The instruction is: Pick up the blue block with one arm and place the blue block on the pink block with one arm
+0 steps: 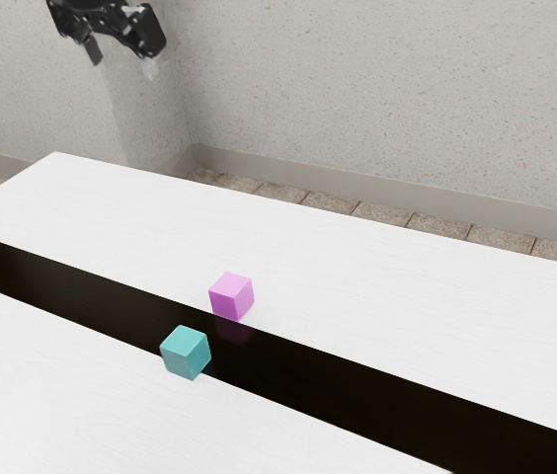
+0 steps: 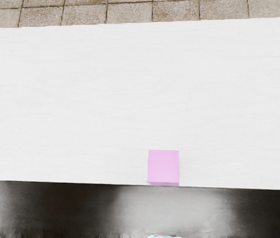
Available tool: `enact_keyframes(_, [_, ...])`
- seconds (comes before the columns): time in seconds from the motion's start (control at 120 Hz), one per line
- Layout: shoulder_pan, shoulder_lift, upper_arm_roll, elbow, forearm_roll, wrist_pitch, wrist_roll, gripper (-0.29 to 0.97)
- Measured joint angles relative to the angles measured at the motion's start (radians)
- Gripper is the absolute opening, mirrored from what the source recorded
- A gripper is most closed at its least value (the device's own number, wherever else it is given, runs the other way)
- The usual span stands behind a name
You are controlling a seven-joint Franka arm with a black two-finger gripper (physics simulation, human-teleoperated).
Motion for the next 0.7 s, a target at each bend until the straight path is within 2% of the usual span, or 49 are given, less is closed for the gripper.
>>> enact_keyframes(0.05, [0.027,-0.001,-0.001,0.017,0.008,-0.059,0.008,0.68])
enact_keyframes(0.15, [0.025,-0.002,0.001,0.027,0.013,-0.141,0.024,0.68])
enact_keyframes(0.342, [0.028,0.008,0.015,0.023,0.008,-0.215,0.045,0.68])
enact_keyframes(0.475, [0.025,0.030,0.034,-0.003,0.003,-0.221,0.057,0.68])
enact_keyframes(0.7, [0.033,0.018,0.101,-0.219,-0.003,-0.123,0.071,0.68])
